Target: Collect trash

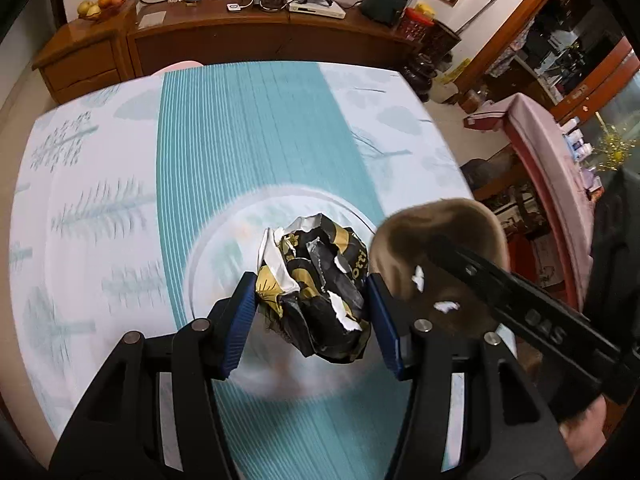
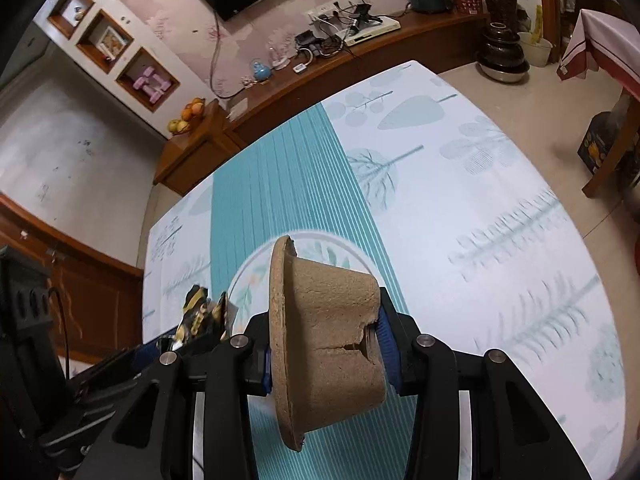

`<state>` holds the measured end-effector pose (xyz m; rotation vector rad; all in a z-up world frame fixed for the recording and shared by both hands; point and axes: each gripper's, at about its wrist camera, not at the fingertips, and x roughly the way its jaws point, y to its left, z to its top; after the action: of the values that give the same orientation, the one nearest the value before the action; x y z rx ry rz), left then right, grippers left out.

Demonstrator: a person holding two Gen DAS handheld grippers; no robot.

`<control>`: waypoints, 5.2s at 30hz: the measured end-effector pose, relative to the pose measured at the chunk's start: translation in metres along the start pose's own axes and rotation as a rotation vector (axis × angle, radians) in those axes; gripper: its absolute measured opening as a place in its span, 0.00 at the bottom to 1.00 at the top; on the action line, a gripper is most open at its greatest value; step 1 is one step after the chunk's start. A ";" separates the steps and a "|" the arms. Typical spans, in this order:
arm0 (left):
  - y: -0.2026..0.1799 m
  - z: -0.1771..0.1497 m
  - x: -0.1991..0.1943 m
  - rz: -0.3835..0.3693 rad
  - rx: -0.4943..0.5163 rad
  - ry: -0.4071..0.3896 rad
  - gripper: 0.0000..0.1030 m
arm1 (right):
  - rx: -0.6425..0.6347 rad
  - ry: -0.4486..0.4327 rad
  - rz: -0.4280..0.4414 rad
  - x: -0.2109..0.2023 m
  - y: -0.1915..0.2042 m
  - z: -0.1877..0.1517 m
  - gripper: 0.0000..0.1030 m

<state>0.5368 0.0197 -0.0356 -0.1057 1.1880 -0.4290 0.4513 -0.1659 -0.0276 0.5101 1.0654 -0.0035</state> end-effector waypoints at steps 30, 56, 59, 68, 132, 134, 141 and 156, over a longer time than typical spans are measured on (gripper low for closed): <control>-0.180 -0.365 -0.162 0.119 -0.118 -0.117 0.50 | -0.232 0.117 0.135 -0.226 -0.148 -0.280 0.39; -0.120 -0.482 0.023 0.135 -0.033 0.041 0.51 | -0.121 0.255 -0.150 -0.022 -0.241 -0.443 0.40; -0.109 -0.493 0.059 0.146 -0.026 0.059 0.52 | -0.088 0.275 -0.164 0.006 -0.255 -0.452 0.40; -0.079 -0.514 0.131 0.152 -0.080 0.099 0.56 | -0.053 0.290 -0.161 0.058 -0.271 -0.467 0.41; -0.132 -0.477 -0.151 0.339 -0.206 -0.244 0.80 | -0.317 -0.094 -0.049 -0.249 -0.127 -0.381 0.51; -0.139 -0.469 -0.176 0.337 -0.201 -0.266 0.80 | -0.329 -0.103 -0.049 -0.267 -0.117 -0.376 0.51; -0.165 -0.448 -0.227 0.349 -0.147 -0.335 0.80 | -0.356 -0.125 -0.038 -0.306 -0.095 -0.370 0.53; -0.188 -0.441 -0.241 0.363 -0.129 -0.372 0.80 | -0.384 -0.176 -0.040 -0.315 -0.087 -0.358 0.53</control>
<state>0.0104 0.0018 0.0645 -0.0745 0.8423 -0.0093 -0.0240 -0.1747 0.0646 0.1382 0.8763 0.1175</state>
